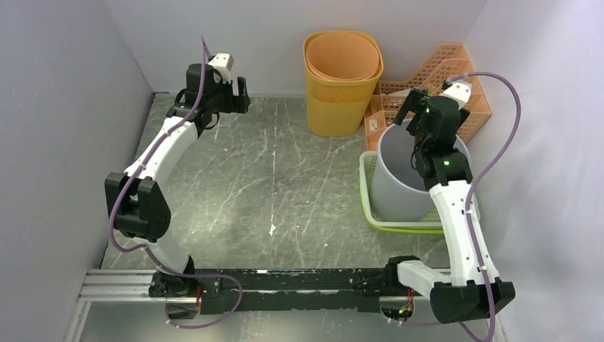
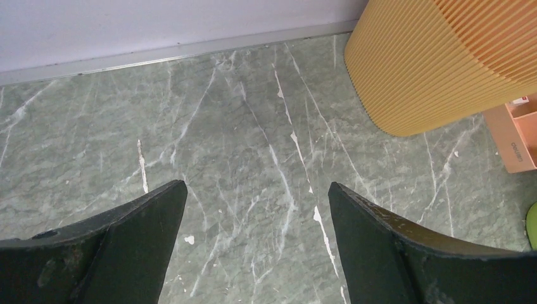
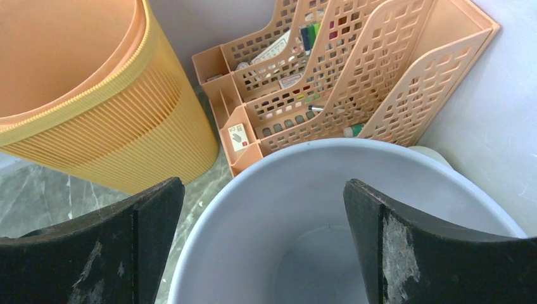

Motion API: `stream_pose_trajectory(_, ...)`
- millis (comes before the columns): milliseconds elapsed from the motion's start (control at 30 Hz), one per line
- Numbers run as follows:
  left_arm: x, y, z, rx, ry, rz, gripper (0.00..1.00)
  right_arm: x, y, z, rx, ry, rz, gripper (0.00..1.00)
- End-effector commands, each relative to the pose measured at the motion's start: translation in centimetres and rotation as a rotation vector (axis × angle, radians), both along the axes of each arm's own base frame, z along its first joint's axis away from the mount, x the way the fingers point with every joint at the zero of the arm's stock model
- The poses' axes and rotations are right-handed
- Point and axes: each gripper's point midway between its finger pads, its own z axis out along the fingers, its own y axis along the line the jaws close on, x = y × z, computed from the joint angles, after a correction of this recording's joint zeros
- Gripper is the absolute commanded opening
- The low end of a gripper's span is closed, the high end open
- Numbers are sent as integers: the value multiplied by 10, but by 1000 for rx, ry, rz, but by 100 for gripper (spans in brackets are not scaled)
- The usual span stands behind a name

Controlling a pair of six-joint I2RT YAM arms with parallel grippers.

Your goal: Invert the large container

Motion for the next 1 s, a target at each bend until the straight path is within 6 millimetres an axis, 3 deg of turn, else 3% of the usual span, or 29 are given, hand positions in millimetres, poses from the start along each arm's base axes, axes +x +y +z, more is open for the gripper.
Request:
stream_pose_trajectory(0,-1,-8,22,-25,-62,-24,95,-2,-1,0,-22,14,-4,100)
stream_pose_trajectory(433,1,-8,24,-28,-64,-20,95,-5,-1,6,-134,15,58,100)
stream_pose_trajectory(533,1,-9,26,-28,-65,-23,95,-7,0,0,-88,34,46,100)
stream_pose_trajectory(800,2,-7,24,-18,-58,-17,95,-6,25,7,-186,52,254,100)
stream_pose_trajectory(967,0,-4,15,-13,-32,4,95,-10,41,-2,-136,128,342,87)
